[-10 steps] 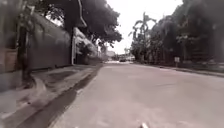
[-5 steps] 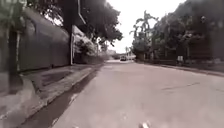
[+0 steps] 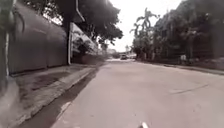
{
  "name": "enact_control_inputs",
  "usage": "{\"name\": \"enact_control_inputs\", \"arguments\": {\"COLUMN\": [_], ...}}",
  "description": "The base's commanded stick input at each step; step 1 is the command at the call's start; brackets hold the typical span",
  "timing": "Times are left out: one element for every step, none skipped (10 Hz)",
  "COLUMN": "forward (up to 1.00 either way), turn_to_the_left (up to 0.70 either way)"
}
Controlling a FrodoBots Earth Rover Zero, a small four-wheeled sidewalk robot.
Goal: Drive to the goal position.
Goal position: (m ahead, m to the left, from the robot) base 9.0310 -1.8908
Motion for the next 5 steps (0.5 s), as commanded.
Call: {"name": "enact_control_inputs", "arguments": {"forward": [0.7,0.7,0.7,0.7,0.7], "turn_to_the_left": [0.0,0.0,0.0,0.0,0.0]}}
